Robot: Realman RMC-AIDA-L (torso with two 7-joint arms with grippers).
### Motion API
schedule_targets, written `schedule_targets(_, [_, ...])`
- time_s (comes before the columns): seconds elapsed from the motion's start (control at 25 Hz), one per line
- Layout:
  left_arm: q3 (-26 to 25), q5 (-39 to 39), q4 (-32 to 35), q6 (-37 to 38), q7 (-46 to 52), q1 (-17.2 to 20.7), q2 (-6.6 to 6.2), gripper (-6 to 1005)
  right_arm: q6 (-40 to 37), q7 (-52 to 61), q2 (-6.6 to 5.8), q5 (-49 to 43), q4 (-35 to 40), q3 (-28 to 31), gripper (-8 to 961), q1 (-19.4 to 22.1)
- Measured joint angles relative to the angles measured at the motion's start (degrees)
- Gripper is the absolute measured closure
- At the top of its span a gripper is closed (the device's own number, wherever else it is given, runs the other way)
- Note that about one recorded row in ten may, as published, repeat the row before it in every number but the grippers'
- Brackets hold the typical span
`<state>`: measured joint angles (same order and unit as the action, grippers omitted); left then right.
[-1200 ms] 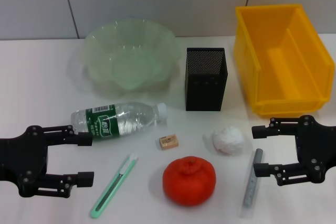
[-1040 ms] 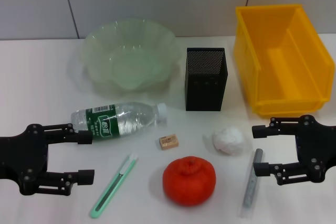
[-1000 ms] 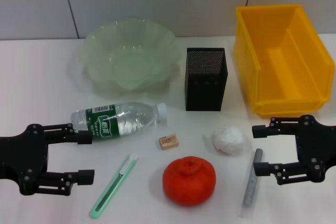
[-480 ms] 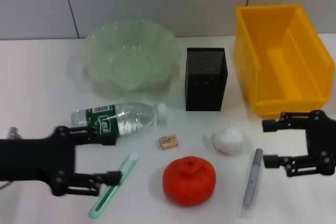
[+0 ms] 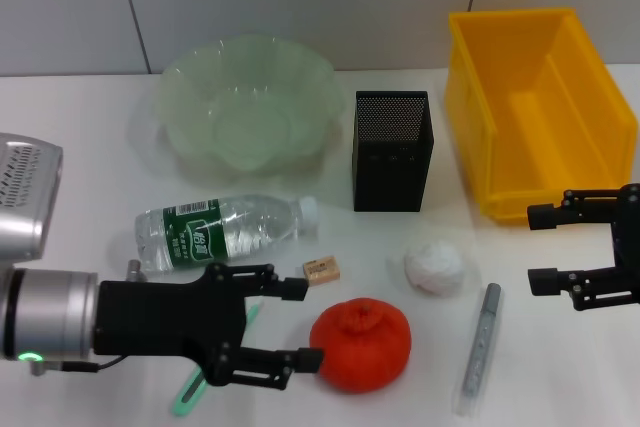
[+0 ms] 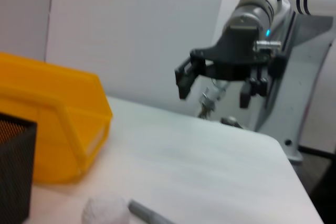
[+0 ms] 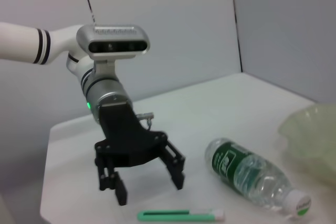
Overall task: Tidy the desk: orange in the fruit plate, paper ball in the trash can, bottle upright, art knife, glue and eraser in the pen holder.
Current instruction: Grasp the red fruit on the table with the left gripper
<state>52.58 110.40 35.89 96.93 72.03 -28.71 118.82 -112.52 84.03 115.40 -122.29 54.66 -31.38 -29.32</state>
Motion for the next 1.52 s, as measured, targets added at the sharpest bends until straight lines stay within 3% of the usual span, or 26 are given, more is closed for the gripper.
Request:
schedule_targets(0.2, [0.29,-2.65,-5.85,-3.35,-4.86,-1.69,0.01,196,-0.19,1.30,-0.09,-0.94,0.01,0.00,182,-0.71])
schedule_targets(0.56, [0.62,-4.80,-9.80,-5.92,-5.91,-3.88,0.29,199,0.25,2.18,-0.10,-1.04,0.22,0.02,180,-1.24])
schedule_targets(0.92, [1.18,-5.29,-20.52,-11.02,-11.73,-6.87,0.38,202,0.35,2.88,-0.55,-1.20,0.59,0.01,182,-2.44])
schedule_targets(1.52, [1.15,-8.24,-25.95,-15.75,-18.82,-8.49,0.36,206,0.85,3.64,-0.53,-1.20,0.79,0.09,181,-2.59])
